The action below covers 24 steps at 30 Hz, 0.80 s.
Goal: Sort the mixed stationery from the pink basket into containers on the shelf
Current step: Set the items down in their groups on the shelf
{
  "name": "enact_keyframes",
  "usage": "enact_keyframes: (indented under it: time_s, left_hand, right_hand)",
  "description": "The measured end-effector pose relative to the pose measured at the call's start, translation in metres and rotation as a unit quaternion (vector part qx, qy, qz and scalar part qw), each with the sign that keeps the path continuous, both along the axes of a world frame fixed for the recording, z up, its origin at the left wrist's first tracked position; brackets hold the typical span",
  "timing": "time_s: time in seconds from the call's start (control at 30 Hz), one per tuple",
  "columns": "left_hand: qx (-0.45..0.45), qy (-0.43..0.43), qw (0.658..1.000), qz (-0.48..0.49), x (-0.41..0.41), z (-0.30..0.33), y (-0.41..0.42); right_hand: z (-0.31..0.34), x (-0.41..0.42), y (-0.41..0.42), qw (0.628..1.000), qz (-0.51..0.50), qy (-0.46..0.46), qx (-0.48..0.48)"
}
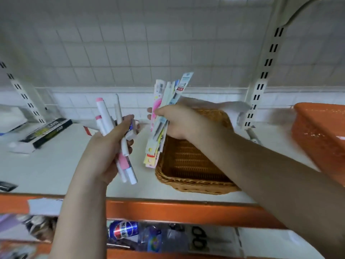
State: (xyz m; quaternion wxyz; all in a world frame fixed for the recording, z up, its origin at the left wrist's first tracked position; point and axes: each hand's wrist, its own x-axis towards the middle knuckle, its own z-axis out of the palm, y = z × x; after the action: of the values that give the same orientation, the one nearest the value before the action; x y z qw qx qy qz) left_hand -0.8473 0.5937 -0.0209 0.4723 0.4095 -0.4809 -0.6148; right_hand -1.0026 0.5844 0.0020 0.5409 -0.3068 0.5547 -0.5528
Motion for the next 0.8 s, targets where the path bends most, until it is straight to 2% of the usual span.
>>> enact_keyframes:
  time_s: [0.07,0.13,0.2,0.27,0.33,0.4,0.47,0.5,0.6,0.73,0.77,0.8]
  left_hand:
    - [0.023,0.016,0.999,-0.018,0.023,-0.006,-0.015]
    - [0.038,0.023,0.998,-0.032,0.041,-0.013,-0.031]
    - [0.052,0.011,0.998,-0.027,0.057,-0.021,-0.046]
    - [0.063,0.006,0.998,-0.022,0.065,-0.025,-0.056]
    - [0.077,0.025,0.996,-0.023,0.074,-0.028,-0.064]
    - [0.083,0.037,0.995,-0.036,0.078,-0.031,-0.071]
    - [0.081,0.052,0.992,-0.081,0.078,-0.034,-0.074]
    - [0.087,0.069,0.987,-0.116,0.076,-0.036,-0.075]
    - [0.132,0.100,0.968,-0.188,0.070,-0.037,-0.073]
    - [0.205,0.166,0.943,-0.203,0.060,-0.032,-0.075]
    - [0.213,0.174,0.942,-0.194,0.057,-0.030,-0.076]
    - [0.219,0.182,0.940,-0.188,0.054,-0.028,-0.076]
  right_hand:
    - [-0.019,0.027,-0.027,0.996,0.026,0.081,0.041]
    - [-0.034,0.046,-0.043,0.986,0.002,0.132,0.099]
    - [-0.043,0.060,-0.052,0.961,0.015,0.241,0.134]
    - [-0.045,0.068,-0.049,0.920,0.042,0.363,0.143]
    - [-0.045,0.077,-0.045,0.899,0.014,0.423,0.112]
    - [-0.040,0.088,-0.039,0.916,0.004,0.398,0.049]
    - [-0.033,0.101,-0.030,0.962,0.035,0.269,0.015]
    - [-0.033,0.104,-0.027,0.974,0.051,0.221,0.019]
    - [-0.034,0.110,-0.018,0.987,0.046,0.155,0.007]
    - [-0.025,0.098,-0.008,0.998,-0.062,0.011,0.017]
    - [-0.024,0.094,-0.003,0.996,-0.082,0.025,0.021]
    - [-0.025,0.093,0.003,0.993,-0.070,0.090,0.025]
